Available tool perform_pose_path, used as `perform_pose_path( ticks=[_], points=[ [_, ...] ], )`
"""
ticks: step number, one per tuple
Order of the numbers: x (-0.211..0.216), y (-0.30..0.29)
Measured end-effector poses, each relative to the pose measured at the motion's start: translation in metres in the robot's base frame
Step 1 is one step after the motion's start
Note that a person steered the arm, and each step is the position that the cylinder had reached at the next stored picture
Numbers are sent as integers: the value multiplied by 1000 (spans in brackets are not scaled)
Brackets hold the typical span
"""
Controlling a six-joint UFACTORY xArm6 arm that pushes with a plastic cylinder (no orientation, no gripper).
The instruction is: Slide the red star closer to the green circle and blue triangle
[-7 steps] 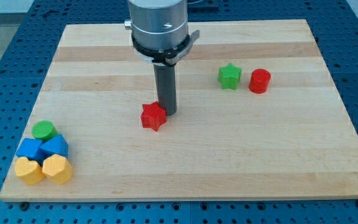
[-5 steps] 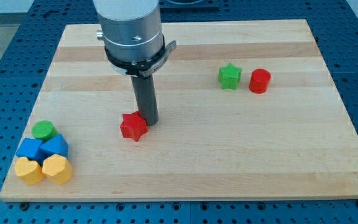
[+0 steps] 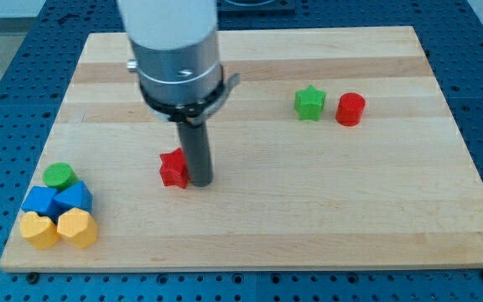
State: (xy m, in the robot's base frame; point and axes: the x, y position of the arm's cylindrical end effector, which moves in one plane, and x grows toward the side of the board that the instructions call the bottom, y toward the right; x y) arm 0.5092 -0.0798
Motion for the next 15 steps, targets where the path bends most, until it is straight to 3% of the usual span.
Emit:
perform_pose_path(
  ticks=[1, 3, 4, 6, 7, 9, 15],
  points=[
    [-1, -16],
    [-9, 34],
    [-23, 32],
    [-1, -52],
    [3, -55],
    [-29, 12],
    [-33, -56]
  ],
)
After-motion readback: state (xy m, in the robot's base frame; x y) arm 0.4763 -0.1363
